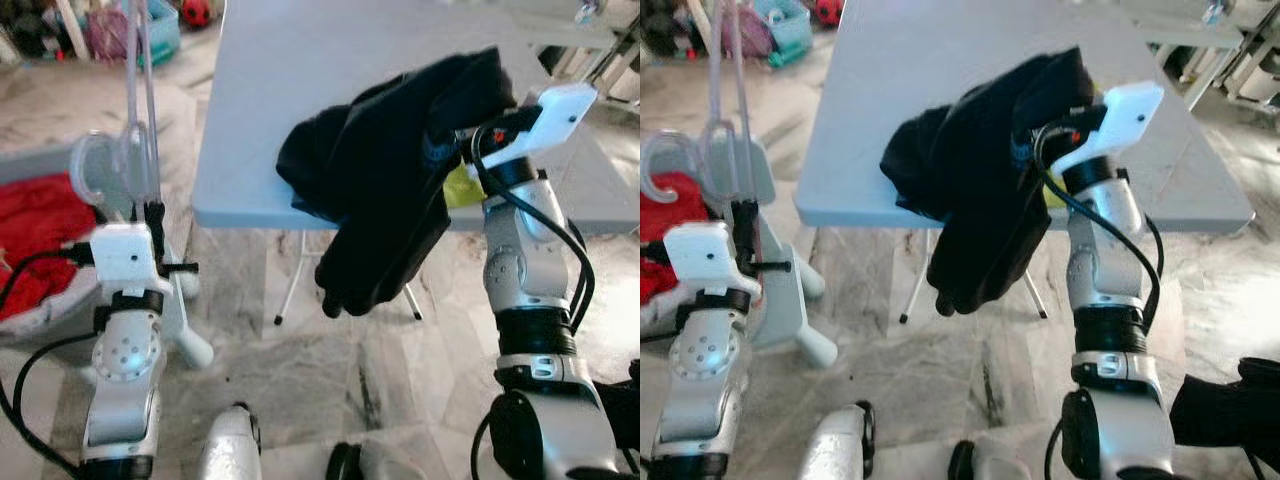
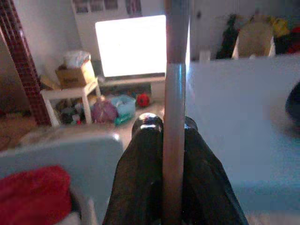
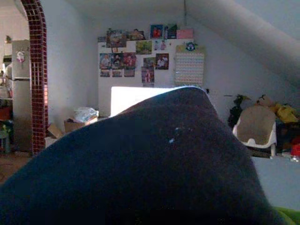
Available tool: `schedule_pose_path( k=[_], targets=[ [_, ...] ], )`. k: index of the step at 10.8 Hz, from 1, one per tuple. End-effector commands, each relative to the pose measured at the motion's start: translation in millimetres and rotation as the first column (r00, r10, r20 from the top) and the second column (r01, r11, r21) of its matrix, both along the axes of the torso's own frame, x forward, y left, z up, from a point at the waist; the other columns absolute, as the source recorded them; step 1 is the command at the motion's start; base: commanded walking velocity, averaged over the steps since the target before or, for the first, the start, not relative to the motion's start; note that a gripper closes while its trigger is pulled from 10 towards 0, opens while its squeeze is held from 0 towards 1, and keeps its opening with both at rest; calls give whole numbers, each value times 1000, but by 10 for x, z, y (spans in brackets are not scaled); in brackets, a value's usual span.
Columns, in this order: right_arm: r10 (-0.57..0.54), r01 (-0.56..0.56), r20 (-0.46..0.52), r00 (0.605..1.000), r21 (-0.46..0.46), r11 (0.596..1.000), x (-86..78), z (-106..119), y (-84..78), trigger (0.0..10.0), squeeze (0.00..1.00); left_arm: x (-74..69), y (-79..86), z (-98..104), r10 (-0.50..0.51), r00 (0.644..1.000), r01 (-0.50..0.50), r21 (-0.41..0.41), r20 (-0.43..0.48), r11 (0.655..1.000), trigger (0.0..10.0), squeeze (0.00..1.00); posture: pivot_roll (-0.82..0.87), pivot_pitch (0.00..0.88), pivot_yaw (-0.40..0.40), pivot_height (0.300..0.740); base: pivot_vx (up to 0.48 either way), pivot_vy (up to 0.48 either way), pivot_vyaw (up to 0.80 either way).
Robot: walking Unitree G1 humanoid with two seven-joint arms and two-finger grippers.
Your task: Hang hanger
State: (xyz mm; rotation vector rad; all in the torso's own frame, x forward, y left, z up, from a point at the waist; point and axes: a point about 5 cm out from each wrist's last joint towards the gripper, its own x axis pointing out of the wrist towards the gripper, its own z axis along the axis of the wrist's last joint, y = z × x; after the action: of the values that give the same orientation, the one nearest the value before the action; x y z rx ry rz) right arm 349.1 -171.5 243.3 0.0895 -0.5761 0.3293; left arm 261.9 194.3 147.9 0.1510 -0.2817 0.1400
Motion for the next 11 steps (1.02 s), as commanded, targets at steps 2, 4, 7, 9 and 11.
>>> schedule_pose_path(
  k=[2,4,7,9,11],
  targets=[
    [8,-8,42,999,-4,1000,31,167,28,10000,0,0,-32,51,-11,1000,11,6,21,1000,10000,0,125,109,-79,740,322,0,322],
    [84,-82,108,991,-23,996,209,486,272,10000,0,27,-108,48,-31,999,31,-3,22,1000,10000,0,125,111,-84,740,354,0,394],
    [112,-104,189,976,-48,993,389,986,501,10000,0,25,-138,46,-31,999,31,-8,24,999,10000,0,143,119,-99,740,352,0,0],
    [6,-16,225,974,43,999,467,1514,388,10000,0,1,-160,31,-25,999,26,-13,22,1000,10000,0,156,121,-107,740,161,0,0],
    [-29,5,258,966,94,996,436,1836,294,10000,0,-9,-167,25,-21,1000,21,-17,19,1000,10000,0,161,126,-117,740,0,0,0]
  ],
)
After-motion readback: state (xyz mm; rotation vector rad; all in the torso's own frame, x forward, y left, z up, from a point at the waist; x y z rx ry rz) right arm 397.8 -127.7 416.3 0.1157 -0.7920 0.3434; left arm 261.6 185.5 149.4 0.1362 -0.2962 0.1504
